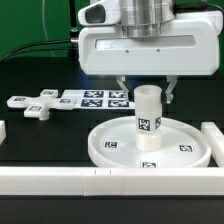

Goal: Assemble round table

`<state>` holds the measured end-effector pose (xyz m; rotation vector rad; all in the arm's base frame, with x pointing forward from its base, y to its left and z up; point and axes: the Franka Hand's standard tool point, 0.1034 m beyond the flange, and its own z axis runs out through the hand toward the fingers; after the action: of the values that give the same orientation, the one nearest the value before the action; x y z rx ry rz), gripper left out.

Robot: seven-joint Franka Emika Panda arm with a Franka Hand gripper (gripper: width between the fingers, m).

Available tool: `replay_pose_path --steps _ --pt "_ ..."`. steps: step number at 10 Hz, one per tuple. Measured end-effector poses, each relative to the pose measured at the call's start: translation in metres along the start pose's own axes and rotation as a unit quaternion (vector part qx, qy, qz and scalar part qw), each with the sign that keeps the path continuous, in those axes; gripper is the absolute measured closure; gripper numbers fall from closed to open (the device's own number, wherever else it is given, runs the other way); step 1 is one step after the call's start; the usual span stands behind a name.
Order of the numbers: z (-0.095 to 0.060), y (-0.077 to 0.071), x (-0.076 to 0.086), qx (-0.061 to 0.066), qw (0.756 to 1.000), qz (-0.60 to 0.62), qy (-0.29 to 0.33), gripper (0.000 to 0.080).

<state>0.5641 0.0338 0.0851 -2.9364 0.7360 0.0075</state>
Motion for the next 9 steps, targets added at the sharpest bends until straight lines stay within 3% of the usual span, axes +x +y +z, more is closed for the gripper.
replay_pose_path --steps 5,6,8,9 --pt "-0.0004 0.0002 0.0027 0.009 0.987 0.161 0.011 0.0390" --pt "-0.0004 0.0015 0.0020 0.017 0.973 0.231 0.009 0.0390" --pt "0.0013 -0.0050 -0.0052 0.018 0.936 0.353 -0.001 0.0390" --pt "0.0019 -0.0062 -0.0061 0.028 0.916 0.399 -0.006 0.0390"
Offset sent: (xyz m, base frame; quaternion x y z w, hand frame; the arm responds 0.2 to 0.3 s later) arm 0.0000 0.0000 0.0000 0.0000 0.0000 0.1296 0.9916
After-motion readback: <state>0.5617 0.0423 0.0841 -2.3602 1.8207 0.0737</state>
